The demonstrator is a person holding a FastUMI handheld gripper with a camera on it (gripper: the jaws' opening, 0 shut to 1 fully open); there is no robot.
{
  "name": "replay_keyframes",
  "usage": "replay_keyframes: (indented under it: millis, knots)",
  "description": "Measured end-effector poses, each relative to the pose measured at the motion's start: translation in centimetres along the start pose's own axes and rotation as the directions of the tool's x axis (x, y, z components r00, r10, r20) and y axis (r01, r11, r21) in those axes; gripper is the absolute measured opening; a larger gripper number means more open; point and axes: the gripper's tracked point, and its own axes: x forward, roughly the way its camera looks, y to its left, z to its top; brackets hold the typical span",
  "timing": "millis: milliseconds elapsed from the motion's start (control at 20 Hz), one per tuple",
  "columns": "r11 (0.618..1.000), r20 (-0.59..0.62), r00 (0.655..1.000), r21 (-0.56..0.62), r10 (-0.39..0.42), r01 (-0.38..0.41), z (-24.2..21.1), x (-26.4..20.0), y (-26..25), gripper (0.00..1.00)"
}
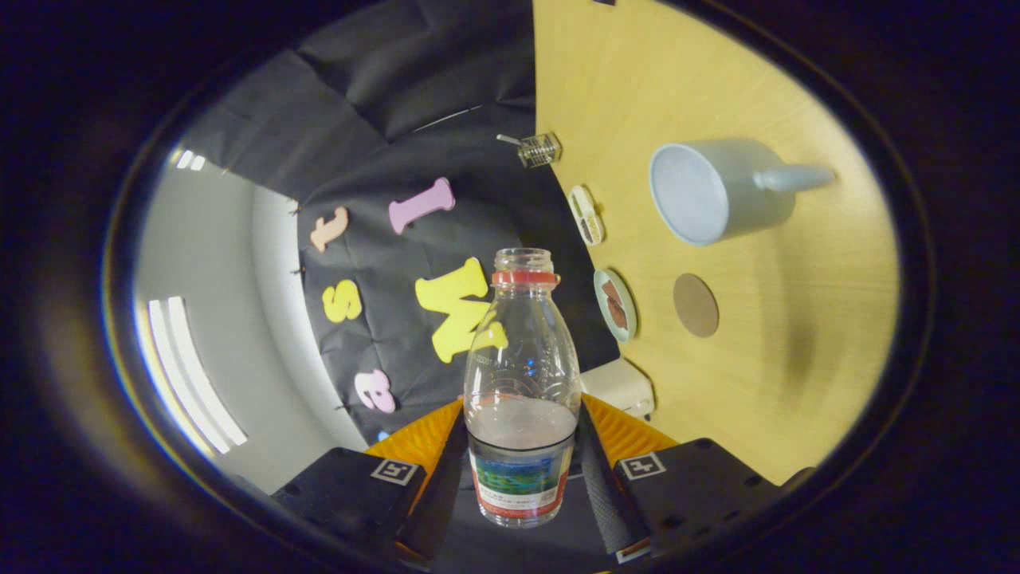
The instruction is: Take the bottle from table, then pour the juice into the cup, finally place the bottle on the coaster
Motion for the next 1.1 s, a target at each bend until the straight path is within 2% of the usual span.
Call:
replay_keyframes:
  millis: [200,350,450,600,700,850,900,1100]
  knots:
    - [0.968,-0.024,1.000,-0.250,-0.016,0.009,-0.9,-0.3,0.3,0.77]
    - [0.901,-0.016,1.000,-0.434,-0.001,-0.006,-1.2,-0.5,1.9,0.77]
    - [0.829,-0.016,0.999,-0.560,-0.030,0.016,-1.9,-0.6,1.7,0.76]
    - [0.711,-0.019,1.000,-0.703,-0.023,0.003,-2.4,-0.3,2.2,0.77]
    - [0.618,-0.009,0.999,-0.786,-0.031,0.012,-2.4,0.4,1.4,0.77]
    - [0.510,-0.040,0.999,-0.860,-0.026,-0.021,-3.4,1.3,0.1,0.77]
    - [0.464,-0.047,0.998,-0.886,-0.032,-0.027,-3.5,1.7,-0.7,0.77]
    - [0.234,-0.059,0.996,-0.971,-0.068,-0.042,-4.6,3.0,-2.7,0.77]
